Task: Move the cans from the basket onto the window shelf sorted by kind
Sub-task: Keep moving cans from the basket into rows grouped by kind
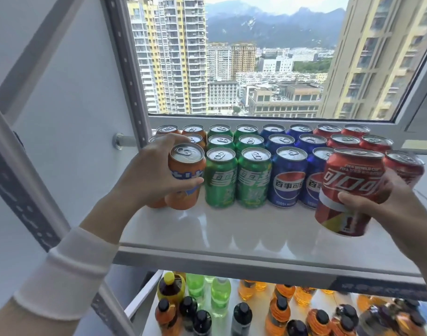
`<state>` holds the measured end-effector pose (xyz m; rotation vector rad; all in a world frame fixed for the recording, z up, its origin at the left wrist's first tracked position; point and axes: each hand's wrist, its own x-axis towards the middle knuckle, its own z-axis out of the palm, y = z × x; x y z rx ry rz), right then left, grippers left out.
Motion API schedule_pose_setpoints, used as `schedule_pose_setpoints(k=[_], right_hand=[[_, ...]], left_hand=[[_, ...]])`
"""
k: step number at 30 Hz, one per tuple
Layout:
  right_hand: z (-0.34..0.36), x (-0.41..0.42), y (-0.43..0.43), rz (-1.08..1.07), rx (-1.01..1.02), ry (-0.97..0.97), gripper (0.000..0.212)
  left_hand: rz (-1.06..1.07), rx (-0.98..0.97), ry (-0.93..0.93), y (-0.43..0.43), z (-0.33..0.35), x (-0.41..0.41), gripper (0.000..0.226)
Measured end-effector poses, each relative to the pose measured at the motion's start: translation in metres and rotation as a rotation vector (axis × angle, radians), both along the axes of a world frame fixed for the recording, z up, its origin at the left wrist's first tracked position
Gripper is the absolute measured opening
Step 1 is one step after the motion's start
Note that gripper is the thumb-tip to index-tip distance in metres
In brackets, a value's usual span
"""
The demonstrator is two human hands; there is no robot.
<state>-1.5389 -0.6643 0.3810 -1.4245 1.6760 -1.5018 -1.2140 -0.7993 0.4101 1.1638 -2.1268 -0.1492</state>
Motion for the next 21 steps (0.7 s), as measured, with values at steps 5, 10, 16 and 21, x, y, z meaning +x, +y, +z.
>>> schedule_pose_setpoints(k=[5, 10, 16, 21], right_hand=[[0.022, -0.025, -0.004, -0.002, -0.051, 0.113, 0.105], [0.037, -0.048, -0.012, -0.007, 0.037, 0.291, 0.097], [0.05, -0.058, -0.023, 0.004, 0.189, 0.47, 0.115], [0.055, -0.066, -0.028, 0.055, 0.235, 0.463, 0.091]], left_hand=[[0.077, -0.021, -0.187, -0.008, 0.012, 0.004, 0.075], [0.08, 0.036, -0.311, -0.016, 0.012, -0.002, 0.076], [0.08, 0.023, -0.354, -0.025, 0.005, -0.007, 0.078], [0.074, -0.052, -0.408, -0.041, 0.004, -0.005, 0.094]])
